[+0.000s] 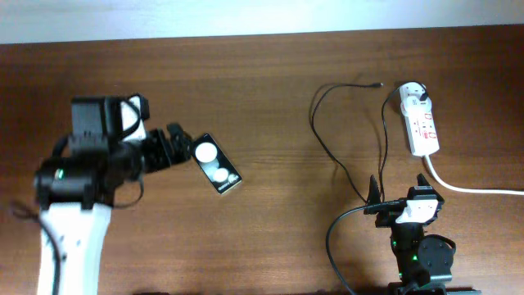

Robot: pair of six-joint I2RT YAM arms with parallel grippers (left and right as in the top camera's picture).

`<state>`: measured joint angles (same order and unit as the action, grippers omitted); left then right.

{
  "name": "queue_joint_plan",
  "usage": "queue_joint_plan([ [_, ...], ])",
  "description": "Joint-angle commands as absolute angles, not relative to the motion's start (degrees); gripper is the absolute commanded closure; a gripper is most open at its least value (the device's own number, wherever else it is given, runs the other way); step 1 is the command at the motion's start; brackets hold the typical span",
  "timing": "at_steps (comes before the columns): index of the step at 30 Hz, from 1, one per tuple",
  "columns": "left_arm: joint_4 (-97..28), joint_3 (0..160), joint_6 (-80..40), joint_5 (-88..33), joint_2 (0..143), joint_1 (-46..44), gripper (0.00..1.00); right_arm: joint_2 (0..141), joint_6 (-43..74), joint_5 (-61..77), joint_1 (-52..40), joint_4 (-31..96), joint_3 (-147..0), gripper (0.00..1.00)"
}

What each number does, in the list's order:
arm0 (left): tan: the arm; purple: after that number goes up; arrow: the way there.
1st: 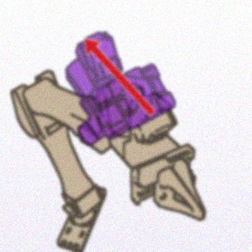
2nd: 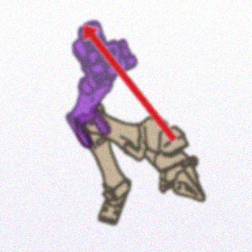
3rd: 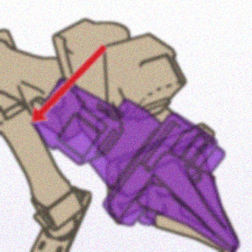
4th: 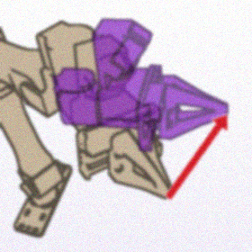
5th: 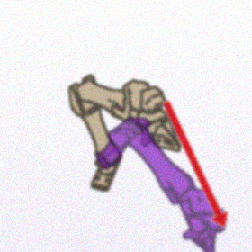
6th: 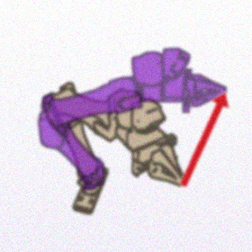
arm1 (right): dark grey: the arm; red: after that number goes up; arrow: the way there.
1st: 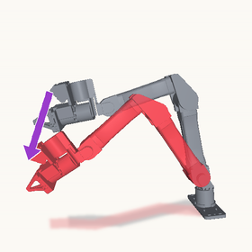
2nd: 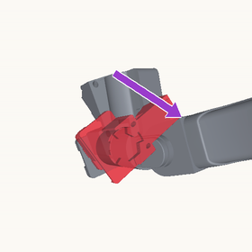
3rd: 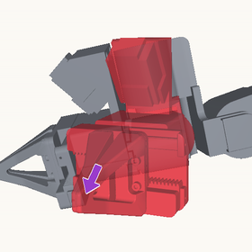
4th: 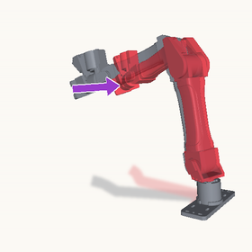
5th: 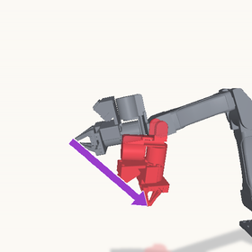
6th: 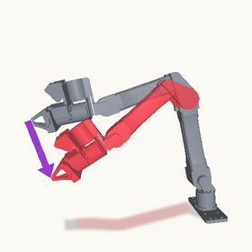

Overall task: Plug charger to phone and switch on socket
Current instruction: 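Reach the left gripper to the black phone and grasp it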

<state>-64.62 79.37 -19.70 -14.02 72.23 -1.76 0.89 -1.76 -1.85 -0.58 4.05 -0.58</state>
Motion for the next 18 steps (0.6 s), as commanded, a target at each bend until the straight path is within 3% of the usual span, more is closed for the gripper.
queue_joint_plan([
  [1,-62.48,80.84,-26.57,-12.16,79.81,-5.48,0.01,0.51,-1.93,-1.56,-1.13,4.51,-0.32,0.02],
  [8,-57.14,80.84,-36.69,-1.87,94.94,-15.22,0.01,0.51,-1.93,-1.56,-1.13,4.54,-0.32,0.02],
  [18,-55.27,80.82,-44.86,-1.06,109.12,-15.99,0.01,0.51,-1.93,-1.56,-1.13,4.54,-0.32,0.01],
])
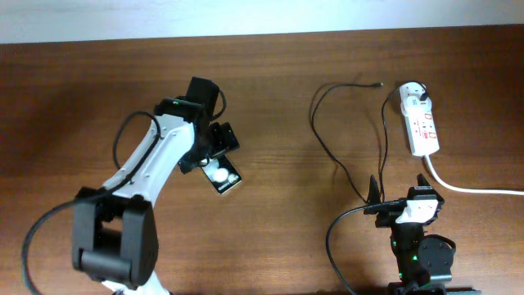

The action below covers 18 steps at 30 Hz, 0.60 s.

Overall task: Plug charger to phone and switch on socket
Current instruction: 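Reach the left gripper to the black phone and grasp it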

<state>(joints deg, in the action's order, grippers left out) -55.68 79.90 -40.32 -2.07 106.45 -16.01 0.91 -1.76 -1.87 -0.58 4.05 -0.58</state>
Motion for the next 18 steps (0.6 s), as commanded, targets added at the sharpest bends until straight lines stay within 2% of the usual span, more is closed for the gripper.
queue_joint_plan([
  [1,-54.85,80.75,-46.57,-1.04,110.04,-15.99,0.01,0.51,-1.93,-1.56,-1.13,4.51,-0.32,0.01],
  [6,-53.76,80.71,-55.81,1.74,114.56,-15.97,0.01,0.51,-1.93,-1.56,-1.13,4.54,-0.32,0.01],
  [18,-51.03,80.66,-55.92,1.93,120.31,-15.99,0.01,0.51,-1.93,-1.56,-1.13,4.51,-0.32,0.02],
])
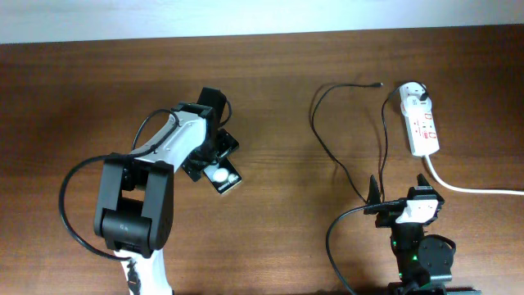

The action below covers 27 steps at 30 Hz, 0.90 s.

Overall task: Plug charger to phone and switch on socket
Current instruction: 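Reach the left gripper to the black phone and grasp it, then lift the phone with the left gripper and hold it upright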

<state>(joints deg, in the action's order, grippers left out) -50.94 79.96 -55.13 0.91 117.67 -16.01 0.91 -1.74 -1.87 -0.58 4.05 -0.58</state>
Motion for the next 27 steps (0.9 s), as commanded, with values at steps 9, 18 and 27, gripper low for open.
queue_joint_plan([
  [9,-51.66,80.62,-55.66,0.89,122.58,-15.99,0.25,0.51,-1.93,-1.56,-1.13,4.54,-0.32,0.02],
  [18,-59.37,85.97,-52.6,0.89,122.43,-15.81,0.38,0.51,-1.93,-1.56,-1.13,4.51,-0.32,0.01],
  [27,-79.57,105.69,-49.93,1.28,121.27,-15.49,0.43,0.51,-1.93,-1.56,-1.13,4.51,-0.32,0.02],
])
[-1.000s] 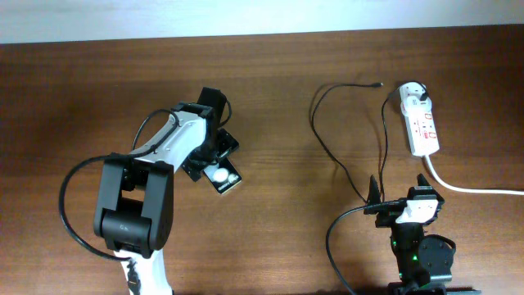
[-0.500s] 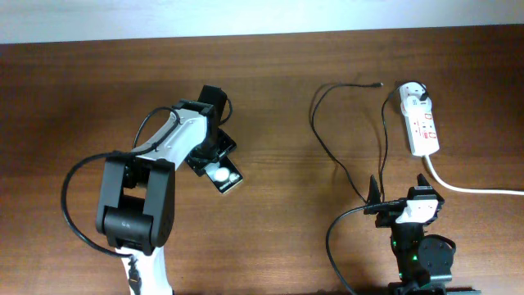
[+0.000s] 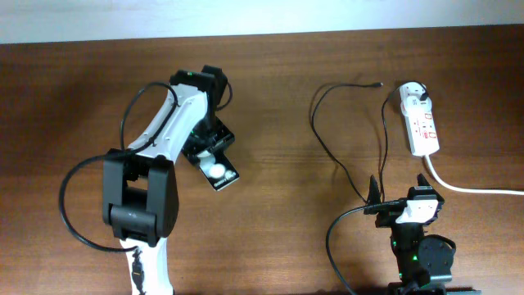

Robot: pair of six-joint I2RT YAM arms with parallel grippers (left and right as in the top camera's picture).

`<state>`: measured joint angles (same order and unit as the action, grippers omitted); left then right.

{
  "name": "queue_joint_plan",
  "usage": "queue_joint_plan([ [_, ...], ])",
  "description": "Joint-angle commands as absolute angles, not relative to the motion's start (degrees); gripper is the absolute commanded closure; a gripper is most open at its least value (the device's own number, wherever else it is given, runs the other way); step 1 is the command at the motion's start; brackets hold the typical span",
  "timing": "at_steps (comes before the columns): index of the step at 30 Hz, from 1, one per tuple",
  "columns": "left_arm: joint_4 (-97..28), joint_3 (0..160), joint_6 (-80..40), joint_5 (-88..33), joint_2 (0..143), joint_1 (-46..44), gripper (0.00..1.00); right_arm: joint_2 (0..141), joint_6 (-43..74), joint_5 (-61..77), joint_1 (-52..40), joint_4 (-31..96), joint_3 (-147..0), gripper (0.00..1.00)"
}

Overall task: Plug charger to phone and switch on socket
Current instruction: 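Lift the phone with the left gripper and hold it upright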

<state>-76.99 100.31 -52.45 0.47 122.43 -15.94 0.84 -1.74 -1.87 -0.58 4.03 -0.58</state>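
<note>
The black phone [image 3: 219, 173] with two white round marks lies tilted on the wooden table left of centre. My left gripper [image 3: 208, 146] hangs over the phone's upper end, and its fingers cover that end. Whether they press on the phone is unclear. The white socket strip [image 3: 421, 123] lies at the far right with a charger plugged into its top. The black charger cable [image 3: 321, 139] loops across the table, and its free plug tip [image 3: 379, 83] lies near the strip. My right gripper [image 3: 399, 185] rests open at the lower right, next to the cable.
A white power cord [image 3: 479, 189] runs from the strip off the right edge. The left arm [image 3: 164, 123] arches over the table from the lower left. The table's far edge meets a pale wall at the top.
My left wrist has shifted a little toward the far edge and turned above the phone. The phone has turned slightly steeper and sits a touch nearer. The right arm and cable are unchanged.
First my left gripper was at the left of the phone, reaching in from the side. Then the arm swung round to come at the phone from the far side and stayed over its upper end. The right gripper stayed open and still throughout.
</note>
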Motion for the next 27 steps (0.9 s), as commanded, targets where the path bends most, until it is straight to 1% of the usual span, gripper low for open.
queue_joint_plan([
  [1,-81.62,107.87,-48.88,1.3,120.36,-15.49,0.43,0.51,-1.93,-1.56,-1.13,4.54,-0.32,0.02],
  [5,-83.83,110.37,-46.35,1.32,112.12,-15.49,0.43,0.51,-1.93,-1.56,-1.13,4.51,-0.32,0.02],
  [9,-84.93,110.37,-42.85,1.5,98.67,-15.49,0.42,0.51,-1.93,-1.56,-1.13,4.54,-0.32,0.01],
  [10,-86.19,110.37,-42.28,2.07,93.58,-15.27,0.42,0.51,-1.93,-1.56,-1.13,4.54,-0.32,0.01],
  [13,-89.47,110.37,-42.3,5.32,84.66,-13.98,0.41,0.51,-1.93,-1.56,-1.13,4.54,-0.32,0.01],
  [16,-92.33,110.34,-42.33,9.56,77.1,-12.88,0.41,0.51,-1.93,-1.56,-1.13,4.54,-0.32,0.01],
  [18,-94.02,109.71,-42.37,9.91,72.55,-12.58,0.41,0.51,-1.93,-1.56,-1.13,4.51,-0.32,0.01],
  [23,-92.77,101.12,-47.44,9.69,67.99,-12.58,0.41,0.51,-1.93,-1.56,-1.13,4.51,-0.32,0.02],
  [27,-82.3,84.27,-48.14,1.32,67.26,-12.58,0.41,0.51,-1.93,-1.56,-1.13,4.51,-0.32,0.02],
])
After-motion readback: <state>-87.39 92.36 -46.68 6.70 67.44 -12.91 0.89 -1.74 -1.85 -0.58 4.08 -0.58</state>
